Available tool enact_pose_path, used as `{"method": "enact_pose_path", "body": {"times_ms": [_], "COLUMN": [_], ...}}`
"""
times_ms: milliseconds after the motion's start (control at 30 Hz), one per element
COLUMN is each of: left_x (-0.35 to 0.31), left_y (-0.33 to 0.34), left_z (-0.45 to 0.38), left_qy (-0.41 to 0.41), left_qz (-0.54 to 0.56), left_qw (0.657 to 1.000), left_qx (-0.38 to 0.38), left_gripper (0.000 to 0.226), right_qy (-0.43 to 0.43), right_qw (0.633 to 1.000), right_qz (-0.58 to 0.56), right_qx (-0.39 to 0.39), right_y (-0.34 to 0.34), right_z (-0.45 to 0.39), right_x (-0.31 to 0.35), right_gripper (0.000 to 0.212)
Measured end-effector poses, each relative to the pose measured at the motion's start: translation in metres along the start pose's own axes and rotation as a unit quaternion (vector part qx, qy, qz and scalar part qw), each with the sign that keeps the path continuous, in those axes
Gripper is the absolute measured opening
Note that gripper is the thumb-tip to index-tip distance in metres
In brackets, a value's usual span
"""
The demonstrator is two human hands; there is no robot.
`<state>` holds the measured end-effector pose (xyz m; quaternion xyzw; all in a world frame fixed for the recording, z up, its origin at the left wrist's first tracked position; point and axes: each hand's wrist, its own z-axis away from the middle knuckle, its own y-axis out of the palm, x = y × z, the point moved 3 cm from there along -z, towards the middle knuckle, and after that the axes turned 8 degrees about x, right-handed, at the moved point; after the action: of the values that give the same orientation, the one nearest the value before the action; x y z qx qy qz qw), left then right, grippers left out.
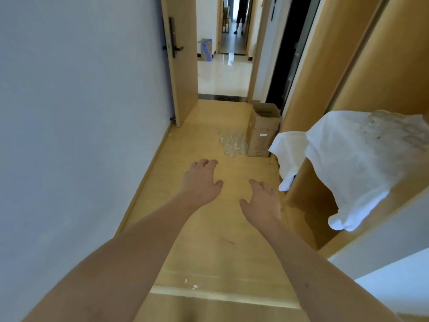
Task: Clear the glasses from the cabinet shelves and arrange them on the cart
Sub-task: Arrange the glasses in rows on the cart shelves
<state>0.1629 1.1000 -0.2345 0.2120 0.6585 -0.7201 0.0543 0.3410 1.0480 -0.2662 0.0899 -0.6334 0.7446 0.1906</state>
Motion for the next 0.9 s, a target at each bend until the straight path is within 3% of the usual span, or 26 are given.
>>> {"method": "enact_pose_path", "body": {"times_ms": [400,900], "left_x": [-0.092,-0.287], "left_y": [0.000,0.043], "left_z": [-0.197,-0.405], "left_qy": [0.188,0.353], "left_qz": [-0.012,-0.003], "left_qw": [0.982,0.933], "left_qx": [0.032,0.065], "left_gripper": [0.061,0.060], "right_qy": [0.140,0.289], "right_qw": [0.986,0.937], "right_qz": [-0.040,-0.076], "right_qx": [-0.086,-0.184], "right_y": [-0.069,-0.188], "right_z": [-0.124,-0.269], "right_x": [-0.051,-0.211], "right_gripper": [0.065,0.066]}}
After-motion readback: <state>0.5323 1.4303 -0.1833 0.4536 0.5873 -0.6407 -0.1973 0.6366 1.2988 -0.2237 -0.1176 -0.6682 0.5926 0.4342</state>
